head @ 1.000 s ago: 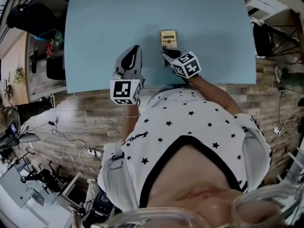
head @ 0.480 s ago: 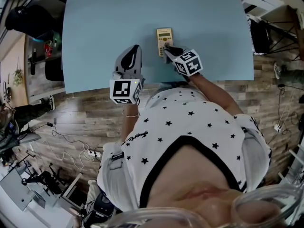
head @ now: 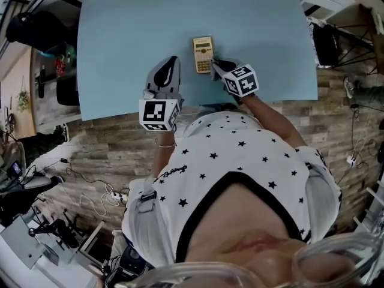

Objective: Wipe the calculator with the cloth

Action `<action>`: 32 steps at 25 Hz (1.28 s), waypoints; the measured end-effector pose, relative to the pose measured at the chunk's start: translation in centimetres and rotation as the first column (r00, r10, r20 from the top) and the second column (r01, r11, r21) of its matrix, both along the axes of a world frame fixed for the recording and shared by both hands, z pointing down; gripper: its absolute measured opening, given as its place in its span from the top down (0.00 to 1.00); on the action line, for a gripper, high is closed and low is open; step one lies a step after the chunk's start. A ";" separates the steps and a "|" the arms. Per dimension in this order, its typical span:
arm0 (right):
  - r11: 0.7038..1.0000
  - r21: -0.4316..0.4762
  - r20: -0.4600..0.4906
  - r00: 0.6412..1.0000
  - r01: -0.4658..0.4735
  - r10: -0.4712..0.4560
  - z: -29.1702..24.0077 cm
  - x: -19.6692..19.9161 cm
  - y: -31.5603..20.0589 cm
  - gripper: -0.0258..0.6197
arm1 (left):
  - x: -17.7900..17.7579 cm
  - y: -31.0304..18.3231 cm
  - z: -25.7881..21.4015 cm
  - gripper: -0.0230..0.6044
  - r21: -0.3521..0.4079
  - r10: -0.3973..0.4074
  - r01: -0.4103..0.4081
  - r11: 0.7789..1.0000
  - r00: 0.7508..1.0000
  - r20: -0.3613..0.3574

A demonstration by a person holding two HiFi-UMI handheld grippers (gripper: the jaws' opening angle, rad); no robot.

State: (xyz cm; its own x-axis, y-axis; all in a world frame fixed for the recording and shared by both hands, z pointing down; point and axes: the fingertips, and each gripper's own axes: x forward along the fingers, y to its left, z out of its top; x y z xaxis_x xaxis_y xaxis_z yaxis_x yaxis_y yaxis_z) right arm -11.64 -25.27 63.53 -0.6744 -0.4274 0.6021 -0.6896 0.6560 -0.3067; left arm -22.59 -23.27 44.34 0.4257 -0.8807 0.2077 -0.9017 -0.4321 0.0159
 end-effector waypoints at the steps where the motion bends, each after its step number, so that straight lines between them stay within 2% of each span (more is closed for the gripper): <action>1: 1.000 -0.003 -0.001 1.000 -0.004 0.004 0.0 0.1 0.0 0.89 | 0.1 0.0 -0.1 0.91 0.000 0.002 -0.002 1.000 1.000 0.000; 11: 1.000 -0.028 0.020 1.000 -0.012 0.012 0.2 0.6 -0.1 0.89 | 0.6 0.0 -0.1 0.91 -0.006 -0.004 0.004 1.000 1.000 0.006; 22: 0.990 -0.046 0.113 0.984 -0.134 0.139 -1.6 3.2 -2.0 0.89 | 0.2 -0.1 -0.2 0.91 -0.007 -0.021 0.021 1.000 1.000 0.007; 32: 0.975 0.030 0.227 0.952 -0.220 0.207 -6.8 5.2 -4.9 0.89 | 1.1 -0.8 -0.6 0.91 -0.005 -0.013 0.013 1.000 1.000 0.015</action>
